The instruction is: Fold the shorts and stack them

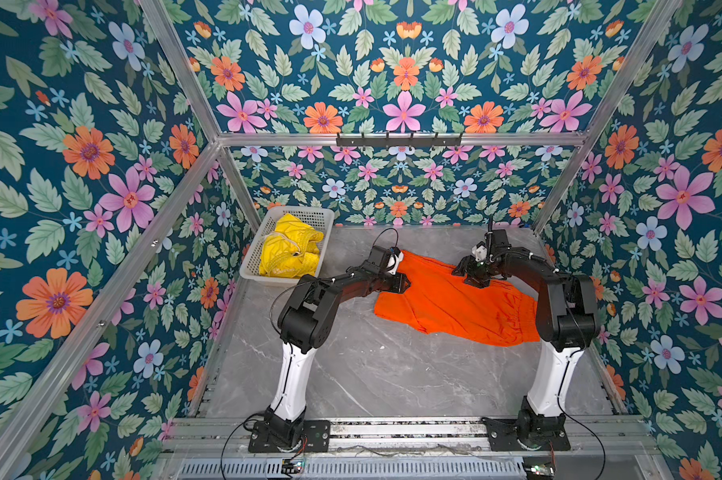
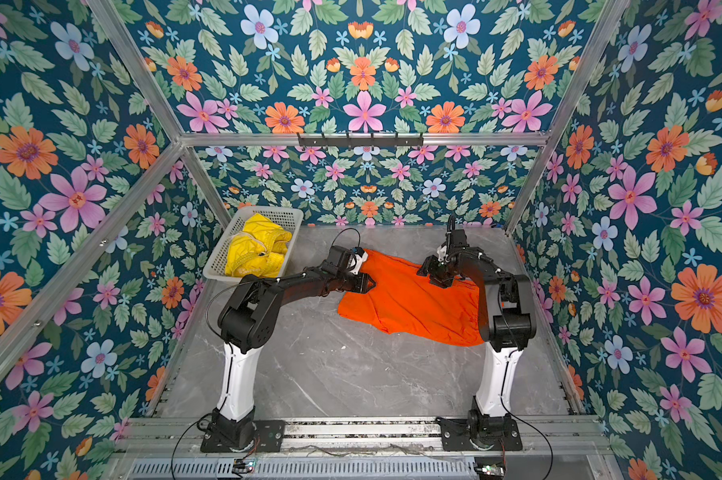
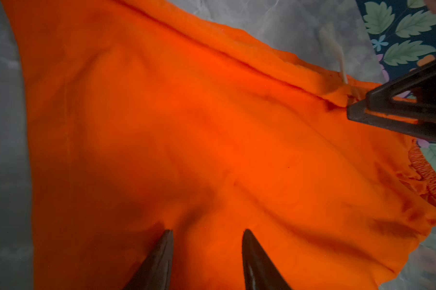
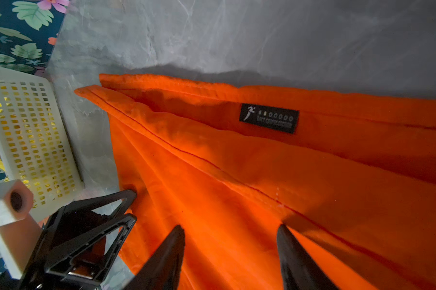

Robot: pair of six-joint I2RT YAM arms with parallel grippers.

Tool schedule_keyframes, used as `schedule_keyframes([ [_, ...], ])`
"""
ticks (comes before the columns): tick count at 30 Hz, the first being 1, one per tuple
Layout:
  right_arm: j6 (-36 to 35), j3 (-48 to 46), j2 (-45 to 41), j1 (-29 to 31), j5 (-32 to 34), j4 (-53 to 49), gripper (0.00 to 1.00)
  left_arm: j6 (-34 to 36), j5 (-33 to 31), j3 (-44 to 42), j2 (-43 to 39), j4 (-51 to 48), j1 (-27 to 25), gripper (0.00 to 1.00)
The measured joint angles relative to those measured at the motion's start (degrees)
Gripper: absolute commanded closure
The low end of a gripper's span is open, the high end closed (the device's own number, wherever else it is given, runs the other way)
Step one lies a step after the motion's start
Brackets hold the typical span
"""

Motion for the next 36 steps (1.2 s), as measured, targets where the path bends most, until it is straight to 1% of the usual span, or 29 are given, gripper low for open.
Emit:
schedule_keyframes([
  [9,-0.3,2.4,3.8,-1.3,3.0,-3.0,0.41,0.9,-1.6,-2.2,-0.2,2.6,0.0,0.53],
  [12,-1.1,3.1,4.0,-3.0,4.7,-3.2,0.41,1.0,-1.8,-2.8,-0.2,3.8,-0.1,0.53],
  [16,-1.7,4.0,4.5,-7.2,7.1,-3.2,0.41,1.1,-2.0,-3.8,-0.4,4.9,-0.2,0.53],
  [20,-2.6,7.3,6.1,-10.7,7.2,-3.1,0.41,1.2,-2.2,-4.5,-0.7,5.8,-0.2,0.53],
  [24,-3.8,11.0,6.8,-12.6,7.4,-3.3,0.41,1.3,-2.6,-5.1,-1.0,5.9,-0.2,0.53],
  [27,-4.9,11.7,4.3,-13.3,7.4,-3.5,0.41,1.4,-2.9,-5.1,-1.2,5.7,-0.2,0.53],
  [29,-5.4,10.0,0.2,-13.3,7.1,-3.5,0.41,1.4,-3.1,-5.1,-1.5,5.1,-0.2,0.53],
  [31,-5.5,6.2,-4.6,-13.2,6.1,-2.2,0.41,1.4,-3.4,-5.1,-1.7,4.6,-0.2,0.53],
  [33,-5.4,0.2,-9.7,-12.9,4.4,-0.5,0.41,1.4,-3.5,-5.2,-1.8,4.3,-0.2,0.53],
  [36,-4.4,-7.2,-13.6,-11.8,3.0,0.5,0.41,1.2,-3.5,-5.2,-1.8,4.2,-0.2,0.53],
])
